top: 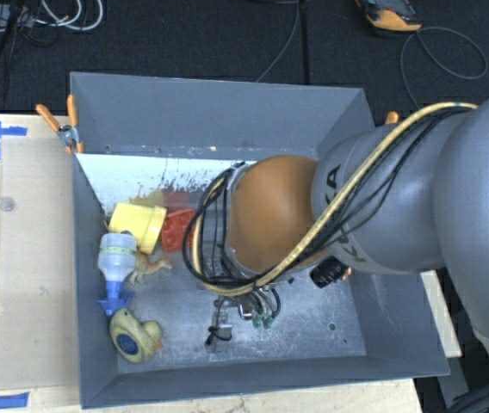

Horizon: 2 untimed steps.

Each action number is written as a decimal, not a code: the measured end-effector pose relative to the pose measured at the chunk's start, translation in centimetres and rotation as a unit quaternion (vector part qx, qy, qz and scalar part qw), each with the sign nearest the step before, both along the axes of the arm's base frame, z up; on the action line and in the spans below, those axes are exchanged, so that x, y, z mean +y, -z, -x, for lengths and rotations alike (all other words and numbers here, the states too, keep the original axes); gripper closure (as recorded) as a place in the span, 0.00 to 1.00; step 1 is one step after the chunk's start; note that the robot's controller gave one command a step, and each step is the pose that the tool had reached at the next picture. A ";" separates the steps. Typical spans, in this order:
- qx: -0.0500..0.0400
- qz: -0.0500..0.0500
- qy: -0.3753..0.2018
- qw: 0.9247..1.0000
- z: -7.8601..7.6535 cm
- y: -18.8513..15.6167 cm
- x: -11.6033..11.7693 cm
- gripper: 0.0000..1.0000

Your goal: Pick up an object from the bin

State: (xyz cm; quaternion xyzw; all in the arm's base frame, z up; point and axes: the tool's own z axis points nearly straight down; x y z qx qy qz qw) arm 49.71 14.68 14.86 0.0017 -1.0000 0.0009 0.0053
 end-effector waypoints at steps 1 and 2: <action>-0.004 -0.001 0.002 1.000 -0.2 -0.4 -0.1 0.00; -0.005 -0.001 -0.053 0.999 -4.4 2.6 3.3 0.00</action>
Offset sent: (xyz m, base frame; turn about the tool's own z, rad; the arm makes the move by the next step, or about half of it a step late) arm 0.1049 0.0847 -0.0786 -0.2749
